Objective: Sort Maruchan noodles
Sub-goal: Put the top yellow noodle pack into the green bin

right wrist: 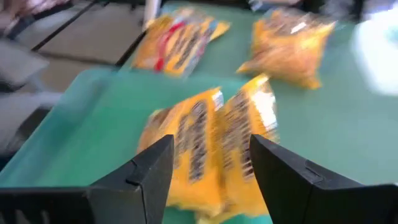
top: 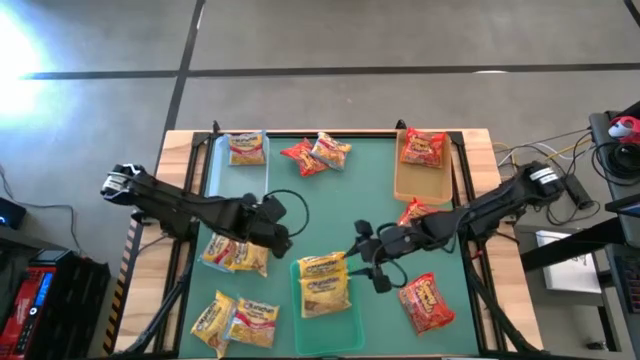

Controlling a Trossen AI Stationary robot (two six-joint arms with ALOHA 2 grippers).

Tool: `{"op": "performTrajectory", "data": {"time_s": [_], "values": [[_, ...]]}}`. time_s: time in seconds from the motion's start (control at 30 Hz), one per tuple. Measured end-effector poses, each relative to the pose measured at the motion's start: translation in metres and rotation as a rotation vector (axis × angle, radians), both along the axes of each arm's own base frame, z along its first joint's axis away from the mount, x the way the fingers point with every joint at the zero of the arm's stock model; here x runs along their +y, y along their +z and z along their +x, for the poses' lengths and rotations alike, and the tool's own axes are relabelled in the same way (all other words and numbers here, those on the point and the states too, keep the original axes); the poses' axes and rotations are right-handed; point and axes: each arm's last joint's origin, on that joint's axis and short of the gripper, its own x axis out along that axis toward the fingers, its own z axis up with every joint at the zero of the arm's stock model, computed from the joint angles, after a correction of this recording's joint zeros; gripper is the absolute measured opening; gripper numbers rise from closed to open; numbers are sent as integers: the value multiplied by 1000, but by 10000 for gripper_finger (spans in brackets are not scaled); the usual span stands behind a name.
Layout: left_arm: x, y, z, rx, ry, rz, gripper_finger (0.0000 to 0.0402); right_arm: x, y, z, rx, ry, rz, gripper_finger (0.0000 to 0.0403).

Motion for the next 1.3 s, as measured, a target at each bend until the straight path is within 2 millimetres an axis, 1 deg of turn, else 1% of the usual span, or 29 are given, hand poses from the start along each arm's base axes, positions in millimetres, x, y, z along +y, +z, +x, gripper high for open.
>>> {"op": "performTrajectory", "data": {"time_s": [0.1,0.23,0.33,0.43,0.57,0.63,0.77,0.93,1.0,1.1,1.3], "values": [[-4,-5,-18,145,83,-54,174,-4,9,-4,-31,-68,-1,191],[-12,-24,-48,364,247,-86,174,-5,10,-4,-31,-135,19,182],[-17,-41,-67,433,369,-107,174,-6,5,-2,-17,-182,24,176],[-20,-57,-80,455,447,-130,174,-6,0,1,1,-201,22,171],[-19,-74,-90,445,514,-166,174,-6,-3,2,14,-208,31,166],[-20,-83,-90,428,513,-226,174,-6,-3,1,21,-212,37,164],[-24,-98,-83,340,480,-330,174,-6,-4,1,26,-212,35,162],[-23,-109,-72,187,454,-367,174,-6,-4,1,25,-209,29,161],[-20,-112,-64,105,430,-390,174,-6,-4,1,25,-207,24,162],[-12,-116,-50,-20,392,-393,174,-6,-4,1,24,-204,19,162],[22,-121,-27,-184,378,-253,174,-6,-4,1,23,-201,13,162]]}}
